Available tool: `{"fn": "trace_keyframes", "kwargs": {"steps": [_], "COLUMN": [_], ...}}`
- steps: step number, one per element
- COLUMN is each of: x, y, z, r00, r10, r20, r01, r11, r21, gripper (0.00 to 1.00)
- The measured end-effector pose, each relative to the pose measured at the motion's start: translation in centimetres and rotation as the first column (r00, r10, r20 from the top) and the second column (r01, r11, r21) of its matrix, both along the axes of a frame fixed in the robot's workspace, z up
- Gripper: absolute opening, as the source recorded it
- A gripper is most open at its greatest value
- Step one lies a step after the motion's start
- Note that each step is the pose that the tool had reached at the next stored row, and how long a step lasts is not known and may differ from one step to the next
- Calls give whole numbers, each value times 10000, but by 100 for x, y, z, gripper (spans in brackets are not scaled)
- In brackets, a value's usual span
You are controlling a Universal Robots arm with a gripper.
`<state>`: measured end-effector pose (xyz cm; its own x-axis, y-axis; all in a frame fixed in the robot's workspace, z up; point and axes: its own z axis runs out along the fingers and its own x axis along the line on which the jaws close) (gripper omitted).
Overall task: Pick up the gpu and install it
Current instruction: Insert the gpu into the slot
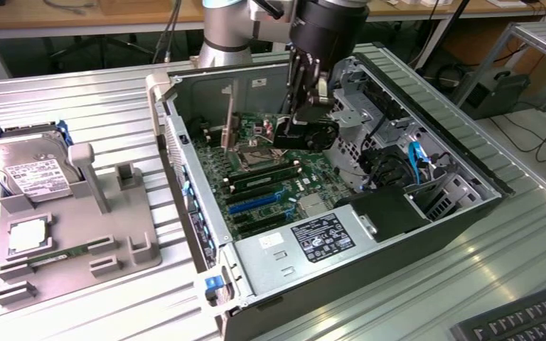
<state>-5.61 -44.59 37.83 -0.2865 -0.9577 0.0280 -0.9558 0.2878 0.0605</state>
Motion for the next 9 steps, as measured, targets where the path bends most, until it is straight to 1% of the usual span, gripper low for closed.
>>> {"fn": "trace_keyframes", "kwargs": {"steps": [2,4,6,9], "x": [0,-1,2,5], "y": [0,0,0,0], "z": [-4,-9,-12,-22], "r00": [9996,9985,9970,9940], "r10": [272,542,777,1090], "r20": [1,3,7,20], "r01": [-272,-542,-777,-1090], "r11": [9996,9985,9969,9937], "r21": [22,74,145,277], "gripper": [26,26,26,26]}}
